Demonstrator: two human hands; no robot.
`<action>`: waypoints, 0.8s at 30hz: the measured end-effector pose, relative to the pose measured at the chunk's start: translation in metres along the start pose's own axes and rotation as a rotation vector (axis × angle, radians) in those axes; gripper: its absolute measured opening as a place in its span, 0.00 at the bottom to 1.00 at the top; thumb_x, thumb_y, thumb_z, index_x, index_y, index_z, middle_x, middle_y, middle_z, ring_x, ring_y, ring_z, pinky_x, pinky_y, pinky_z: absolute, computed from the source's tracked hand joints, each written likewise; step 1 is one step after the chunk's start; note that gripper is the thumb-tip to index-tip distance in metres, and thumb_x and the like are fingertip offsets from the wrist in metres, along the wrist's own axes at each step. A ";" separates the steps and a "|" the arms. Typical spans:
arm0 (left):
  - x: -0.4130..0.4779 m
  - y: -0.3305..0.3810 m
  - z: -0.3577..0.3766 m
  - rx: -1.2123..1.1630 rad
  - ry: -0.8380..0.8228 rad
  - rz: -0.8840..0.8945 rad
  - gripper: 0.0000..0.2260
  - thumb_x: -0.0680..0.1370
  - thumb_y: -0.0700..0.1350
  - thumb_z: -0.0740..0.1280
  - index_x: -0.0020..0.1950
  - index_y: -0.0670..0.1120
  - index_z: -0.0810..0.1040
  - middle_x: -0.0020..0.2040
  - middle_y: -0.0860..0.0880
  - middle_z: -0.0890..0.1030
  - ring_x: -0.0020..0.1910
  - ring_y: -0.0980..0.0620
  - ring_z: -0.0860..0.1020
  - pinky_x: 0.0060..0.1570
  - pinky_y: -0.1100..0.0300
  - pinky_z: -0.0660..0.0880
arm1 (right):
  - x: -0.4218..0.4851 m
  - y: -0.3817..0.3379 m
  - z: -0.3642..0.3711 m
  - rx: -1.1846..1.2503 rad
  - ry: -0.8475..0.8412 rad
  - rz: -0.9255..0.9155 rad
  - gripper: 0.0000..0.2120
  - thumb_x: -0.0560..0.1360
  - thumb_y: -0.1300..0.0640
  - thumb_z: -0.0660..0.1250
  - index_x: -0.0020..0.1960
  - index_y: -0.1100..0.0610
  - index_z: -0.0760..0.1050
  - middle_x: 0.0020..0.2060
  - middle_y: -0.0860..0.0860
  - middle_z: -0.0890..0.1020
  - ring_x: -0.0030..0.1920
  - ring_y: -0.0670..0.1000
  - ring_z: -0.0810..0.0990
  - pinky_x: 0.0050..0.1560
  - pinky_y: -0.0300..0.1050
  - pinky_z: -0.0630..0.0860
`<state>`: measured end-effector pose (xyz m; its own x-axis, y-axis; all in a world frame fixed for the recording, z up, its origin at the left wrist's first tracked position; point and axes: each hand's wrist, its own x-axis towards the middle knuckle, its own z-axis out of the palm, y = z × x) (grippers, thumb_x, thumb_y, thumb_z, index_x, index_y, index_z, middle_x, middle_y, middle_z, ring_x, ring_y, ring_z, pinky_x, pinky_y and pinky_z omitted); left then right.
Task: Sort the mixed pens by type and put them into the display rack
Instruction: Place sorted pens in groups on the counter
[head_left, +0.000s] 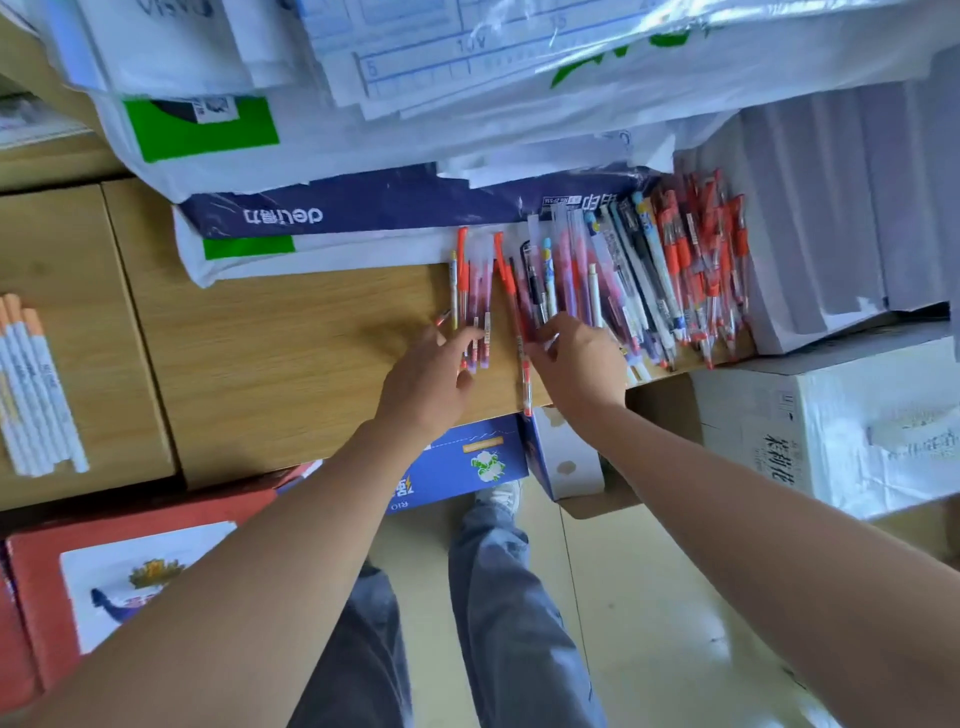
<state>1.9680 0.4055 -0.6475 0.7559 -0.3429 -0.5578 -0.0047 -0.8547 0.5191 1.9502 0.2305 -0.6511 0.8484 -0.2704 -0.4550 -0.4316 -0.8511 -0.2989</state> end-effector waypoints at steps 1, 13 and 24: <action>0.000 0.002 0.000 0.012 0.011 -0.009 0.20 0.78 0.42 0.63 0.69 0.55 0.68 0.54 0.46 0.71 0.47 0.46 0.75 0.41 0.53 0.74 | 0.002 -0.001 0.001 -0.020 -0.001 -0.014 0.09 0.76 0.52 0.65 0.52 0.58 0.76 0.38 0.54 0.82 0.38 0.56 0.79 0.33 0.44 0.73; 0.003 0.009 0.000 0.055 0.217 -0.081 0.12 0.78 0.42 0.64 0.60 0.46 0.70 0.52 0.49 0.79 0.42 0.50 0.77 0.35 0.59 0.66 | 0.004 0.011 0.002 0.159 0.036 -0.166 0.05 0.76 0.57 0.66 0.49 0.57 0.77 0.33 0.51 0.81 0.31 0.53 0.78 0.31 0.49 0.78; 0.012 0.010 -0.004 0.035 0.256 -0.136 0.08 0.78 0.41 0.64 0.56 0.44 0.70 0.47 0.47 0.79 0.39 0.48 0.77 0.33 0.58 0.66 | 0.000 0.002 0.008 -0.154 -0.232 -0.087 0.24 0.71 0.35 0.66 0.45 0.57 0.78 0.38 0.53 0.80 0.39 0.53 0.79 0.38 0.44 0.77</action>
<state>1.9794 0.3946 -0.6464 0.8915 -0.1184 -0.4373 0.0889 -0.9008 0.4251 1.9465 0.2325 -0.6583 0.7800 -0.0980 -0.6181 -0.2933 -0.9297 -0.2227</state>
